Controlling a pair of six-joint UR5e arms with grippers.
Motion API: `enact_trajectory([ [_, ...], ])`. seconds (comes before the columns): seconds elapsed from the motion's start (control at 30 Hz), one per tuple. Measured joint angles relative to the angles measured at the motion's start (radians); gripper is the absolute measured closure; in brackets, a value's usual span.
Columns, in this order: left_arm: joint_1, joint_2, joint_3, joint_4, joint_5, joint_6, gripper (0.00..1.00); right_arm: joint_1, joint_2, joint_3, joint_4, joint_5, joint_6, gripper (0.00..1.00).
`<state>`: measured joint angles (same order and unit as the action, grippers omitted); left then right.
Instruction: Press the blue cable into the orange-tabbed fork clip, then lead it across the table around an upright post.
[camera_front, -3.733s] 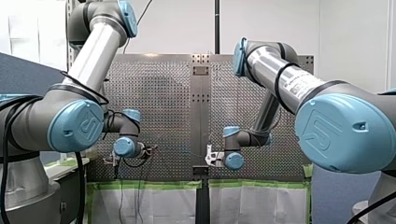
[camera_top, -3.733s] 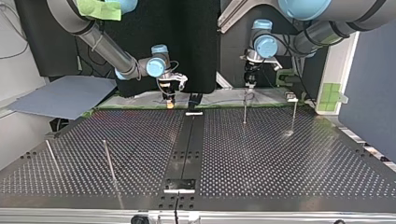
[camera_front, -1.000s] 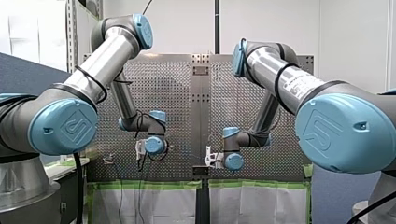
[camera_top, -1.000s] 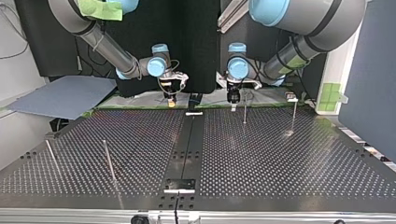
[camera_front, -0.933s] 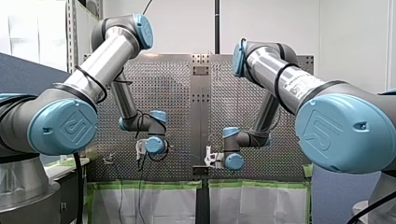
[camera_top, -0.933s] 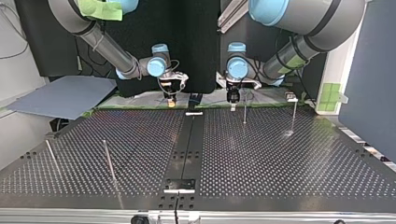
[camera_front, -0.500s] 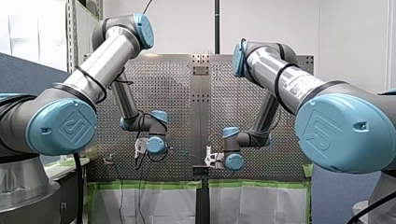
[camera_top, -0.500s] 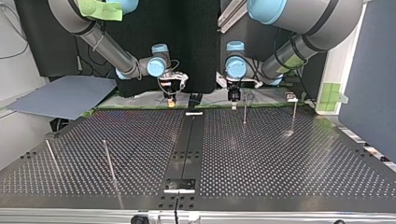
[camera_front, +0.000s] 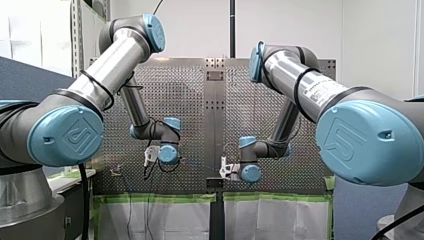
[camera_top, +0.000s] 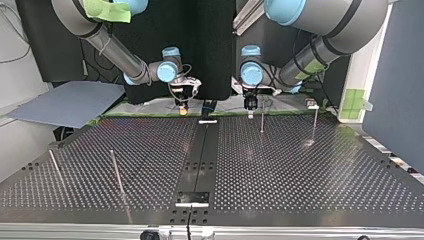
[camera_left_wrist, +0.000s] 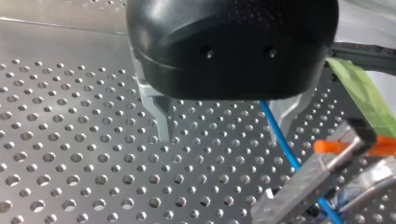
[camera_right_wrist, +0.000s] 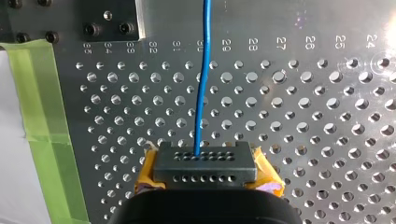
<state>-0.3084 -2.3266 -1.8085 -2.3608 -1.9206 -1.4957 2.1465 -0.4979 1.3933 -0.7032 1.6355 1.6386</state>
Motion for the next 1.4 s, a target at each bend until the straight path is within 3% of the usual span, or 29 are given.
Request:
enact_trajectory([
  [0.27, -0.002, 0.000, 0.000, -0.009, -0.019, 0.004, 0.00, 0.000, 0.000, 0.000, 0.000, 0.000, 0.000, 1.00],
  [0.33, -0.003, 0.000, 0.000, -0.010, -0.033, 0.011, 0.24, -0.001, 0.000, 0.000, 0.001, 0.000, 0.000, 1.00],
  [0.37, -0.005, 0.000, 0.000, -0.011, -0.045, 0.018, 0.24, -0.001, 0.000, 0.000, 0.001, 0.000, 0.000, 1.00],
  [0.4, -0.006, 0.000, 0.000, -0.011, -0.054, 0.024, 0.45, -0.002, 0.000, 0.000, 0.001, 0.000, 0.000, 1.00],
  [0.43, -0.007, 0.000, 0.000, -0.012, -0.063, 0.029, 0.59, -0.002, 0.000, 0.000, 0.001, 0.000, 0.000, 1.00],
  [0.47, -0.009, 0.000, 0.000, -0.012, -0.073, 0.034, 0.59, -0.002, 0.000, 0.000, 0.001, 0.000, 0.001, 1.00],
  [0.53, -0.011, 0.000, 0.000, -0.012, -0.081, 0.037, 0.91, -0.002, 0.000, 0.000, 0.001, 0.000, 0.001, 1.00],
  [0.57, -0.013, 0.000, 0.000, -0.012, -0.083, 0.038, 0.91, -0.002, 0.001, 0.000, 0.001, 0.000, 0.001, 1.00],
  [0.6, -0.014, 0.001, 0.000, -0.013, -0.083, 0.038, 1.00, -0.002, 0.001, 0.000, 0.001, 0.000, 0.000, 1.00],
  [1.13, -0.021, 0.001, 0.019, -0.054, -0.011, -0.006, 1.00, -0.003, 0.001, 0.000, 0.002, -0.002, 0.001, 1.00],
  [1.4, -0.032, 0.003, 0.029, -0.086, 0.049, -0.043, 1.00, -0.002, 0.001, -0.010, 0.007, -0.002, 0.000, 1.00],
])
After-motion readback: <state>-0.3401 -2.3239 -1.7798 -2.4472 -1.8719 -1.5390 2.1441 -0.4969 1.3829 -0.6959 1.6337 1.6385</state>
